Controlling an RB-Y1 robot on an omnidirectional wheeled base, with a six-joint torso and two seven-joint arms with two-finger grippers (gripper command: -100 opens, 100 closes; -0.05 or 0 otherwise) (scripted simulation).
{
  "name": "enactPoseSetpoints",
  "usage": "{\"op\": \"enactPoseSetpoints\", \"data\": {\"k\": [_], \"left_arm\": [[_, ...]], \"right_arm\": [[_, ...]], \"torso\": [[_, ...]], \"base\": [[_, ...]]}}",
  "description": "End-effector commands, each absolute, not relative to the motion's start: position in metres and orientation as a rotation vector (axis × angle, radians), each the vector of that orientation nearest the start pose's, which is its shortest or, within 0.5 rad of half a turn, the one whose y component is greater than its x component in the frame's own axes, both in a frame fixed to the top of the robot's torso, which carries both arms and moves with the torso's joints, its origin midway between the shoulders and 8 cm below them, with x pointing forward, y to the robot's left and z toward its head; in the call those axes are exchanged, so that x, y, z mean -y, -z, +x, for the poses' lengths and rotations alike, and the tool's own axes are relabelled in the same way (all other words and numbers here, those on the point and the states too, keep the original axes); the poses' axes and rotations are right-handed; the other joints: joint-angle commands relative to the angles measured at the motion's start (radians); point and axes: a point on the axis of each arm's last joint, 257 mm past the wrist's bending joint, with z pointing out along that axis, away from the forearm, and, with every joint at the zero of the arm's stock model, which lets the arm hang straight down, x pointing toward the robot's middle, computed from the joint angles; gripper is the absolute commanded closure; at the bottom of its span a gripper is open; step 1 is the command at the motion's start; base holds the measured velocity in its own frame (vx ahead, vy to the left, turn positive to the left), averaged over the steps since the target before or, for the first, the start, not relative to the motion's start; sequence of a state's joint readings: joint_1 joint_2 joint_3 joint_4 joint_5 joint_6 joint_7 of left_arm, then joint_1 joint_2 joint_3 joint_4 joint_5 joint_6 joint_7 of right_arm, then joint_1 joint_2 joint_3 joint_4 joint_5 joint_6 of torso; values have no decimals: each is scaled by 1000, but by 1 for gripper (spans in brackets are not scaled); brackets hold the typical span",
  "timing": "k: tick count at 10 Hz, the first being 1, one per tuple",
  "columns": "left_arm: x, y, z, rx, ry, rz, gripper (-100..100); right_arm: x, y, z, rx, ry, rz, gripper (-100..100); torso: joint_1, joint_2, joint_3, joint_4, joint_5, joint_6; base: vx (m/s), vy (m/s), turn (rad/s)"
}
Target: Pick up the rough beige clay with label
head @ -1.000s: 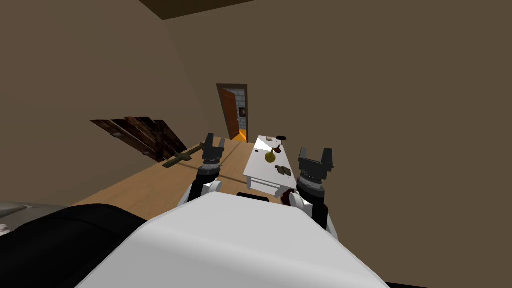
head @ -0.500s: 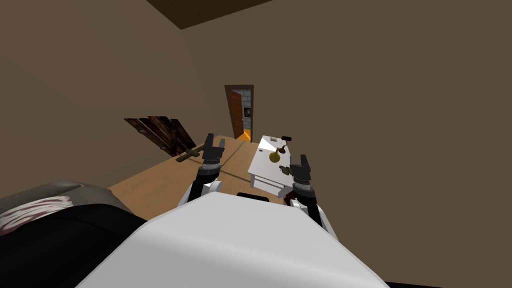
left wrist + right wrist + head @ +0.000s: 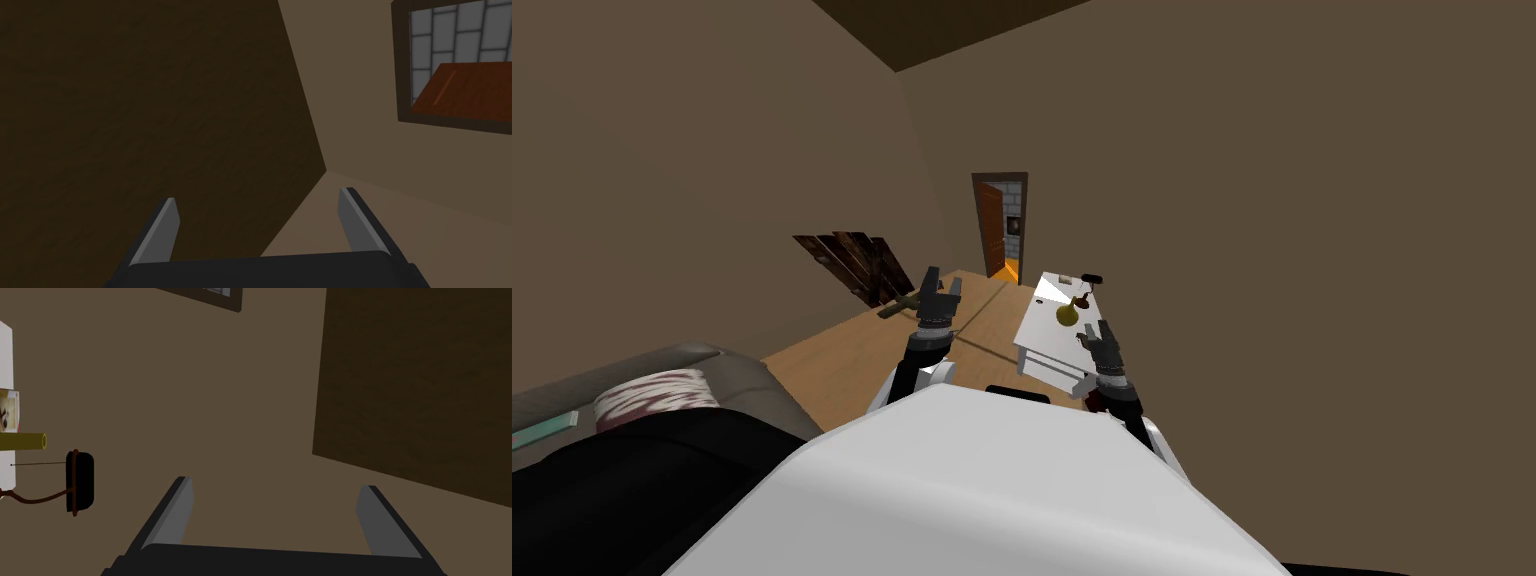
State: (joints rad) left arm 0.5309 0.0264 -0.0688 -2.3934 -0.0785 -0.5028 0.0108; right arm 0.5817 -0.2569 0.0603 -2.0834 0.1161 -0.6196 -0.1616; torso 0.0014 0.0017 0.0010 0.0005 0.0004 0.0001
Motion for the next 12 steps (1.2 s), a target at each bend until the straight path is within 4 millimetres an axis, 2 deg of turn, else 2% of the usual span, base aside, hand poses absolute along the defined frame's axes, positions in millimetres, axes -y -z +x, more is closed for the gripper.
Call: {"op": "enactPoseSetpoints", "data": {"k": [1,2,3,5,6,7,10,12], "left_arm": [[-243,-63,321,-614,1341,-533,0],[-243,-63,321,-614,1341,-533,0],[-243,-63,321,-614,1341,-533,0],[-243,-63,321,-614,1341,-533,0],[-243,-63,321,-614,1341,-533,0],[-243,-63,321,-614,1341,-533,0],[-243,-63,321,-614,1341,-533,0],[-243,-63,321,-615,1341,-533,0]], "right_arm": [[244,111,350,-1080,-1354,625,-100],[246,118,351,-1090,-1347,637,-100],[249,143,350,-1169,-1320,645,-100],[251,151,350,-1181,-1312,659,-100],[255,176,347,-1260,-1282,665,-100],[258,185,347,-1273,-1272,681,-100],[272,237,335,-1439,-1198,695,-100],[278,253,332,-1462,-1178,724,-100]], "torso": [[0,0,0,0,0,0],[0,0,0,0,0,0],[0,0,0,0,0,0],[0,0,0,0,0,0],[-1,-1,0,0,0,0],[-1,-1,-1,0,0,0],[-1,0,0,0,0,0],[-1,-1,0,0,0,1]], "base": [[-25,38,161],[-26,29,100],[-24,38,175],[-13,22,45],[-7,28,213],[-10,22,112],[-14,32,182],[-4,13,32]]}}
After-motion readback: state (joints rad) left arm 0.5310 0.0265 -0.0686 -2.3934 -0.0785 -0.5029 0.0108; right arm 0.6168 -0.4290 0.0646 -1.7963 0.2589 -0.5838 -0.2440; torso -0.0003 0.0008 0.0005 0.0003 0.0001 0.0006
